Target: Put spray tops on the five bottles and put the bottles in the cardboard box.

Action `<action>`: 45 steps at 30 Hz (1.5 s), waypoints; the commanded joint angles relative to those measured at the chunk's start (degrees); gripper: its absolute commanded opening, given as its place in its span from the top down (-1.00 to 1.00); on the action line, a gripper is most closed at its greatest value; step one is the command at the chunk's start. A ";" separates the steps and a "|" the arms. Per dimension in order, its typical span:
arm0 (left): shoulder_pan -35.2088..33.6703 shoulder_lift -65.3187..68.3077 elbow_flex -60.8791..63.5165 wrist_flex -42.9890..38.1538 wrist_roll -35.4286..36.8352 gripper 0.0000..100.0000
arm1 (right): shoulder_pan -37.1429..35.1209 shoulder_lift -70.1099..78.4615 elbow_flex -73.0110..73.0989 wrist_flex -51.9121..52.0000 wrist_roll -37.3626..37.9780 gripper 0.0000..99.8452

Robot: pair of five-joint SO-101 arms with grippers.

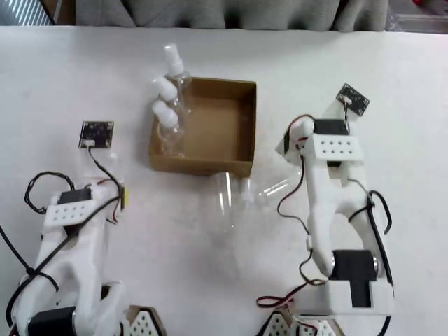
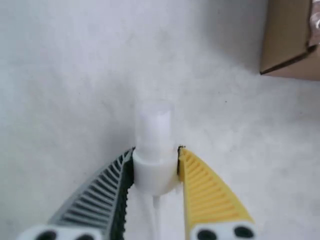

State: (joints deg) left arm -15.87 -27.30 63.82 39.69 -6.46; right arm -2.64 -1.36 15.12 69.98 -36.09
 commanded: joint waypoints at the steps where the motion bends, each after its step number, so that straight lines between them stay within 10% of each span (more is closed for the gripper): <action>1: 0.22 -2.24 -0.35 -1.14 -0.70 0.96 | 1.63 2.51 -7.56 3.30 -0.62 0.65; 45: 0.22 -2.24 -0.35 -1.05 -0.70 0.96 | 0.22 22.29 -17.32 2.51 -8.97 0.50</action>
State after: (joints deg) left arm -15.87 -27.30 63.82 39.69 -6.46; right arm -2.29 21.85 1.05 69.63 -44.97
